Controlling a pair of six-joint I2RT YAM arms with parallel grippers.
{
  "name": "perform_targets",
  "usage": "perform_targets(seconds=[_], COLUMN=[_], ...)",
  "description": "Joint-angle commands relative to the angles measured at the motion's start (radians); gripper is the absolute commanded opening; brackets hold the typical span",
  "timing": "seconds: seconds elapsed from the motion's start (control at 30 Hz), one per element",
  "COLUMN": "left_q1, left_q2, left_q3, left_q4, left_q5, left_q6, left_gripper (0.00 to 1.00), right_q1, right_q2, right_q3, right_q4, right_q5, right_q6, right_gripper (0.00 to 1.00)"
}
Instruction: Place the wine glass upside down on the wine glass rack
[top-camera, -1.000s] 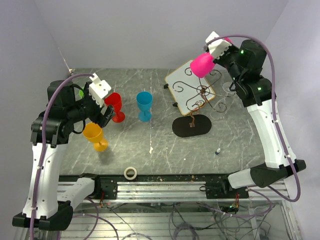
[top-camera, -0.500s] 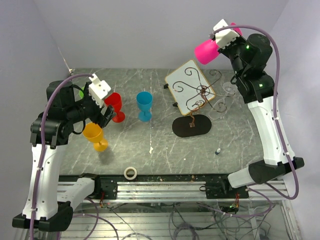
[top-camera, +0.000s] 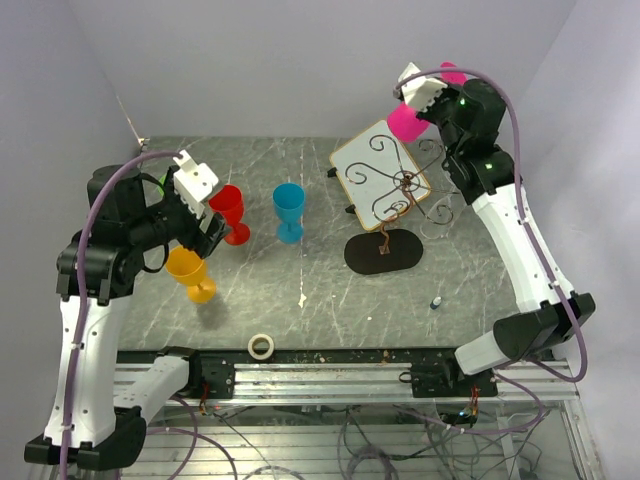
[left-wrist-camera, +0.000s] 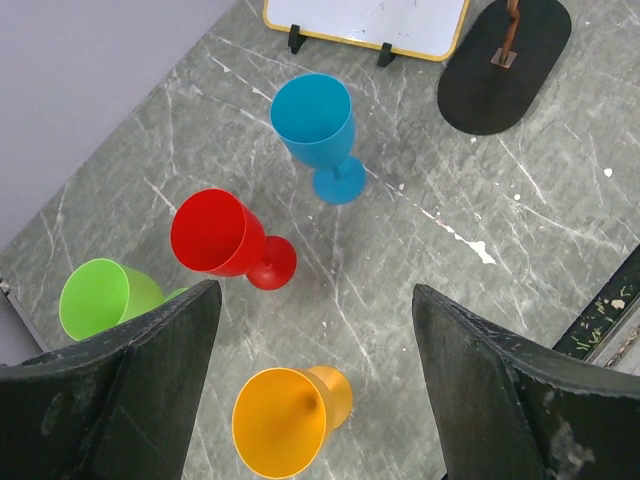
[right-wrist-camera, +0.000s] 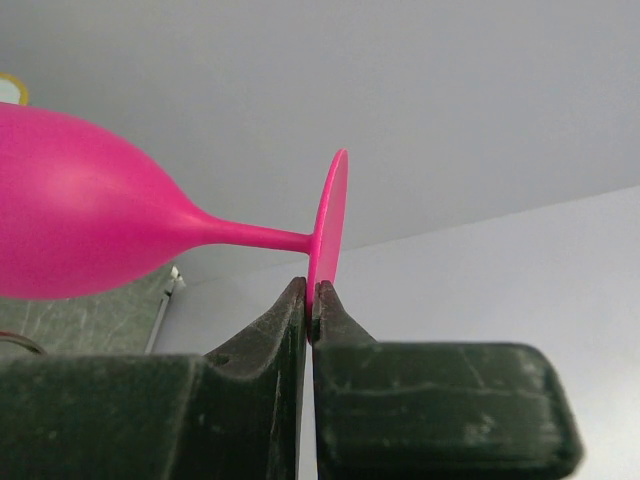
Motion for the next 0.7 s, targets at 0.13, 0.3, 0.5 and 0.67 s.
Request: perform_targets(seconds=[0.13,0.3,0.5,0.67], left_q1=[0.019,0.022,0.028,0.030], left_q2=[-0.040,-0.046,-0.052,-0.051], left_q3=[-0.020,-0.030,-0.038,-0.042], left_q4=[0.029,0.035,0.038,0.041], left_q5=[0.044,0.053,0.056,0.050], left_q6=[-0.013,-0.020,-0.018,-0.016], left_gripper=[0.88,0.88,0.88,0.88], right_q1=[0.022,0.031,0.035,0.040], right_q2=[-0.018,-0.029,-0.045,-0.061], right_q3=[-0.073,-0.088,-0.098,-0.089], right_q4=[-0.014,-0.076,-0.158,-0.246], right_q5=[-0.064,-0.107,-0.150,-0.208], right_q6=[-0.099,-0.117,-0.141,-0.138], right_gripper=[0.00,0.00,0.00,0.00])
